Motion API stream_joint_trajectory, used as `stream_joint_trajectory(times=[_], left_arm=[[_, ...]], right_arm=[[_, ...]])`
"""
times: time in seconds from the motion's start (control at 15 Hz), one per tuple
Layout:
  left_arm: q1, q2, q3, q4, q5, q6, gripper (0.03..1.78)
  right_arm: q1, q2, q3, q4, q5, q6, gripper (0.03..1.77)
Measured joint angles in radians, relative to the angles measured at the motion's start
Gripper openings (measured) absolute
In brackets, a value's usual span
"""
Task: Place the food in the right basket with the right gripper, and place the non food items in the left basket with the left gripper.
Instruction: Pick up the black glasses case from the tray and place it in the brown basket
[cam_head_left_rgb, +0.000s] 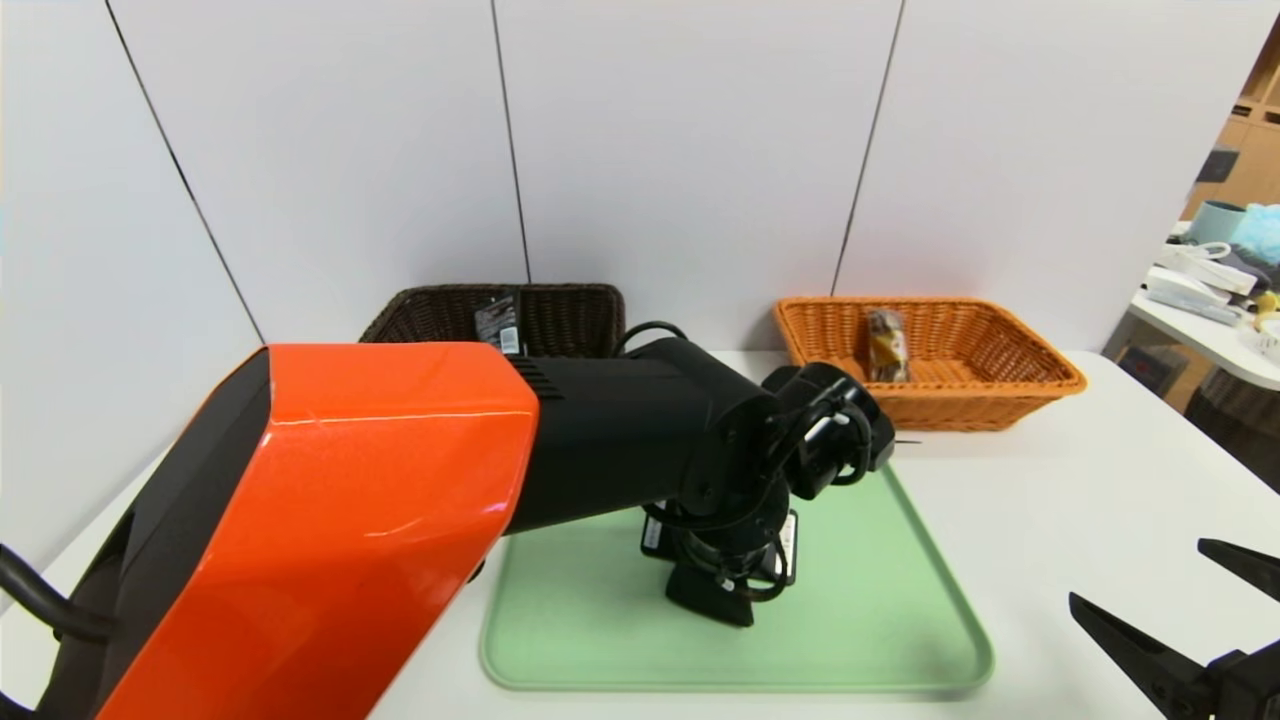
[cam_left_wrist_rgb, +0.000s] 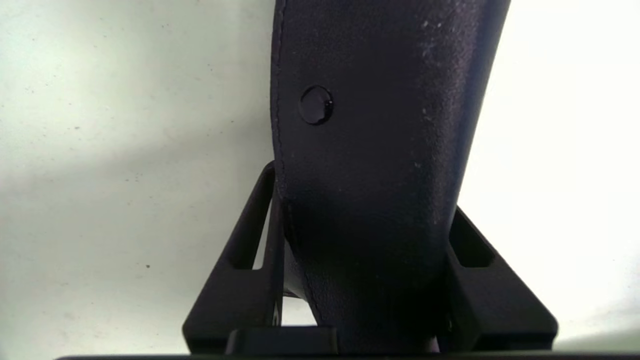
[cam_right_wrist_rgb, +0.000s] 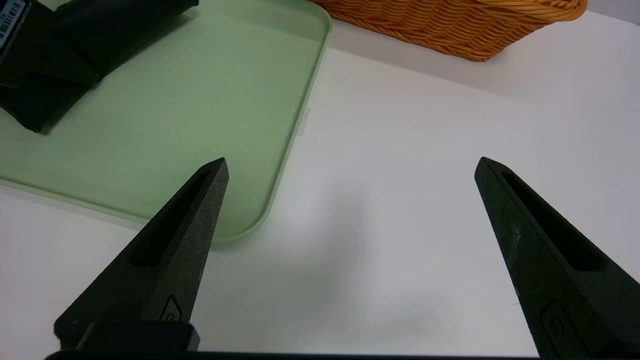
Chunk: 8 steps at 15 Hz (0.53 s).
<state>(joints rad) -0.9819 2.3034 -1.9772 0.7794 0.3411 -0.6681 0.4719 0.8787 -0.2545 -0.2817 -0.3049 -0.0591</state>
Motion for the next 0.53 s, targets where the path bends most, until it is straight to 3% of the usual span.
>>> stream_joint_trajectory(times=[0.53], left_arm=[[0.0, -0.041, 0.0, -0.007, 0.017, 0.002, 0.57]], right_arm=[[0.0, -0.002, 0.0, 0.0, -0.002, -0.001, 1.7]])
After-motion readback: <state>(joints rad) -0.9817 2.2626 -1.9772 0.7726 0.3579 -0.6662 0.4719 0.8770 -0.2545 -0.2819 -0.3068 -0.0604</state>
